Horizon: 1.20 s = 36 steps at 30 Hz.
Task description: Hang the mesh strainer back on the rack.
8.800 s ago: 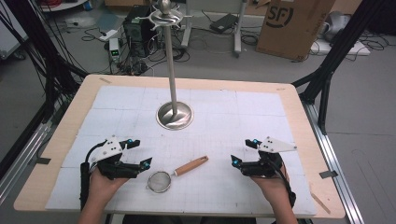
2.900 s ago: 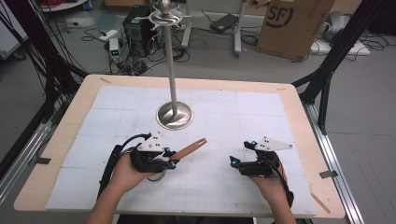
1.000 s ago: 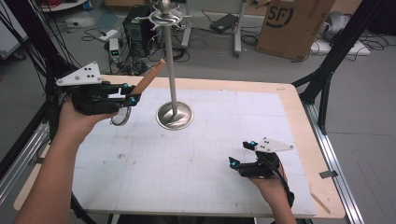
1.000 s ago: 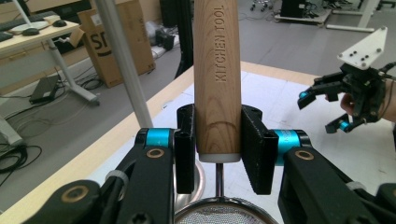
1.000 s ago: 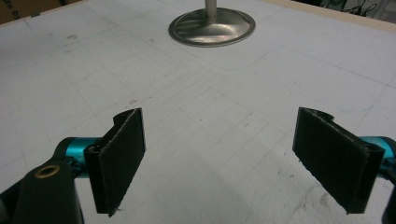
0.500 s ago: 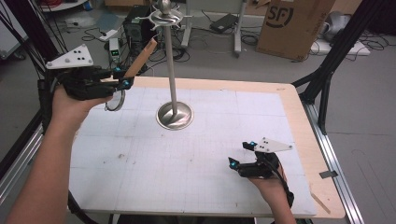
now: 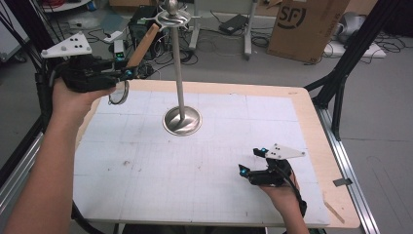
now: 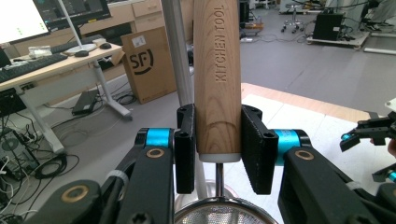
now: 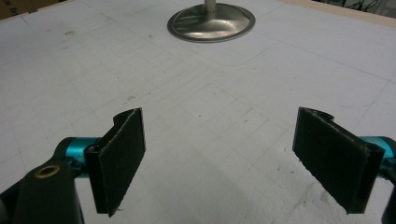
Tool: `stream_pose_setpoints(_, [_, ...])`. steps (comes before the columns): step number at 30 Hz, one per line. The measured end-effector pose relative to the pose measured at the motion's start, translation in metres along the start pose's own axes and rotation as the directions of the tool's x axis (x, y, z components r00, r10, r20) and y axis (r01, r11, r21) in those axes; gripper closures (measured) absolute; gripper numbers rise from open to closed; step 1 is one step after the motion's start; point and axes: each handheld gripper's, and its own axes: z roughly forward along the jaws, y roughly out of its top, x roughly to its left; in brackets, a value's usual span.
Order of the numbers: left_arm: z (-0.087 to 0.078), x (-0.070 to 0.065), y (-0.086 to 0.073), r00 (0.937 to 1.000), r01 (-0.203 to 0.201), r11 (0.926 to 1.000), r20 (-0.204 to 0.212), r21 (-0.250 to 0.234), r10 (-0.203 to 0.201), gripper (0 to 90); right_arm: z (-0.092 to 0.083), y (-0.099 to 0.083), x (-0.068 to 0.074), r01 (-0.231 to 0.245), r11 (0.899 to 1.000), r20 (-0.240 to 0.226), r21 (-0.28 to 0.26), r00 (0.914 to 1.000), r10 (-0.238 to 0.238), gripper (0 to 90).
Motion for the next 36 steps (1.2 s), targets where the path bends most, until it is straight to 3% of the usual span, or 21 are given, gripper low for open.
stream_pose_setpoints(14, [0.012,0.006,-0.002,0.9991,0.022,0.9996,-0.037,0.020,-0.021,68.7,-0.001,0.000,-0.001,0.003,1.000,0.001,-0.005,1.0000,-0.003,16.2])
stream_pose_setpoints(24, [0.009,0.002,0.000,0.9993,0.024,0.9995,-0.028,-0.019,-0.025,68.7,-0.003,-0.001,-0.002,0.003,1.000,0.003,-0.007,1.0000,-0.003,16.2])
stream_pose_setpoints(36, [0.020,-0.003,-0.002,0.9992,0.009,0.9998,-0.039,0.017,-0.008,68.7,-0.002,0.000,0.000,0.001,1.000,-0.001,-0.002,1.0000,-0.001,16.2])
